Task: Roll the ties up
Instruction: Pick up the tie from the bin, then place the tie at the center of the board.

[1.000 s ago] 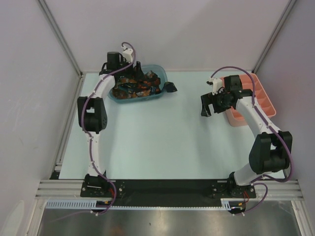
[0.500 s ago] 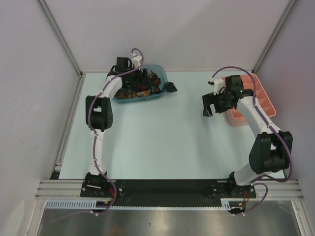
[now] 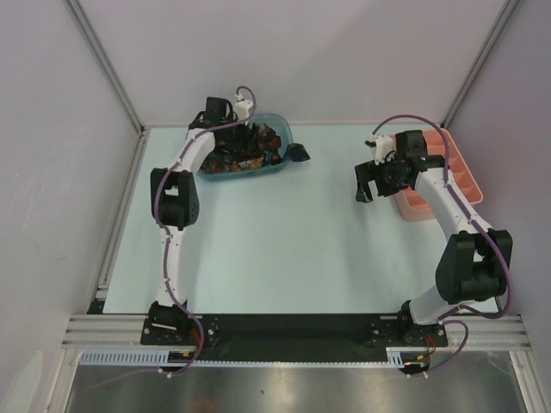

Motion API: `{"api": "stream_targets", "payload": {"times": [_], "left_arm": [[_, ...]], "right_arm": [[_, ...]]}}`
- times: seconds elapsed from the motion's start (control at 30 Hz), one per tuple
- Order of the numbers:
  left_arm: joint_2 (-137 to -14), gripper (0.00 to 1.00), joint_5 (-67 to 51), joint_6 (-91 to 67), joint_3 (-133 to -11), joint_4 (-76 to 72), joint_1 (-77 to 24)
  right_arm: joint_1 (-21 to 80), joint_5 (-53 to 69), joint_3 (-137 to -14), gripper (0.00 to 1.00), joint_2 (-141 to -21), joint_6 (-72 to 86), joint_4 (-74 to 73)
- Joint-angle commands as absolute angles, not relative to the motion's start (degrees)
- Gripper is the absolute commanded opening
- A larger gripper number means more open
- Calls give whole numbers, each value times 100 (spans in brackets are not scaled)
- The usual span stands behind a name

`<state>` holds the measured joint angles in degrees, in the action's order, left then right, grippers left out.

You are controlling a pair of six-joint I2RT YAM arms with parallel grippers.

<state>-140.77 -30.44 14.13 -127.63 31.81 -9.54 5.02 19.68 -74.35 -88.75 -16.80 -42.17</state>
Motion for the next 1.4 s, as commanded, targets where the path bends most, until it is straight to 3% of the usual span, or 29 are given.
{"api": "stream_targets", "payload": {"times": [0.0,0.1,0.27,0.37,0.4,0.47,0.93,1.37], "left_arm": [[-14159,79,-2698,1890,-13052,3507,-1116],[-14185,66,-2663,1837,-13095,3463,-1125],[-14080,54,-2523,1890,-13183,2980,-1116],[-13958,36,-2487,1758,-13516,2646,-1081],[-13922,21,-2470,1706,-13605,2593,-1081],[-13739,2,-2408,1696,-13841,2514,-1090],[-10735,0,-2927,1890,-13412,3058,-1300],[-9493,0,-2119,388,-14028,2637,-3129]], "right_arm": [[483,1898,-7690,100,-8921,-1740,-4157],[475,1898,-7682,100,-8921,-1723,-4166],[483,1925,-7690,100,-8938,-1688,-4175],[483,1925,-7743,100,-8982,-1688,-4201],[483,1925,-7761,100,-8982,-1688,-4210],[483,1951,-7805,100,-8991,-1670,-4210],[220,2548,-8007,100,-8816,-1424,-4052],[-114,3260,-8034,100,-8535,-1424,-4104]]}}
